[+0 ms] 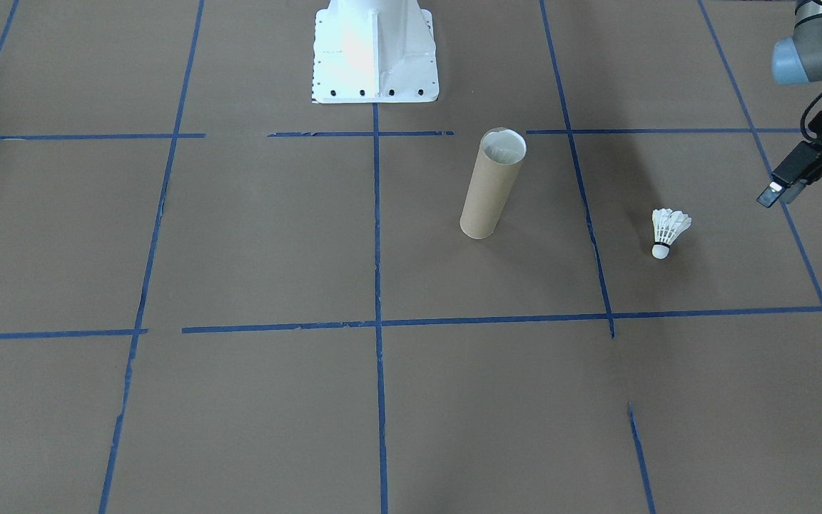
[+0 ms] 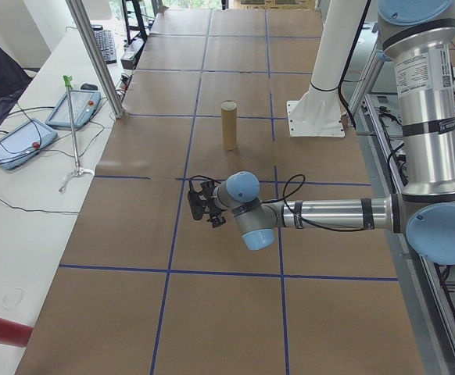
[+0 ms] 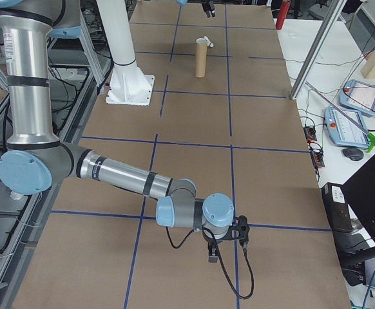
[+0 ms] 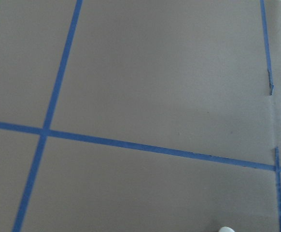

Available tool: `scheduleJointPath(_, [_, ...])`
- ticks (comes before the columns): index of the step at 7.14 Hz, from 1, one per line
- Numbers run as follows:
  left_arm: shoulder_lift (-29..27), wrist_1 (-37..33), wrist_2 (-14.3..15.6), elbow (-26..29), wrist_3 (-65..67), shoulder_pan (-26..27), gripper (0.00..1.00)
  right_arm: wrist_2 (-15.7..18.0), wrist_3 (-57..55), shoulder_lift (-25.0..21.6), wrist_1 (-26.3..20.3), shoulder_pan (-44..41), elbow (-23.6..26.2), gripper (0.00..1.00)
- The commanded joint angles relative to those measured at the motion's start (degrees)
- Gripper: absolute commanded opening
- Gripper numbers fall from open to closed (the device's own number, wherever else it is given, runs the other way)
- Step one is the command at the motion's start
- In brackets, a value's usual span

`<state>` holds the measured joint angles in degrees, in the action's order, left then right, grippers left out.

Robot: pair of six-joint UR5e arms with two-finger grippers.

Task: Collect badminton balls into bucket

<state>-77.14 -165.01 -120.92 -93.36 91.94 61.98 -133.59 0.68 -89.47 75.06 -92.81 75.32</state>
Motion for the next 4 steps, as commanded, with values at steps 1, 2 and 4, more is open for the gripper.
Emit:
scheduleJointPath(1, [1.64,-5.05,13.36,0.02,18.46,-11.82,1.0,0.0,0.02,0.0,0.0,0.0,0.0,1.0])
scheduleJointPath(2, [1.55,-5.06,17.95,-0.16,24.71,-15.8,1.0,0.0,-0.06,0.0,0.0,0.0,0.0,1.0])
scheduleJointPath(4, [1.12,-4.88,22.46,-0.07,34.76,-21.01,1.0,0.0,-0.06,0.0,0.0,0.0,0.0,1.0])
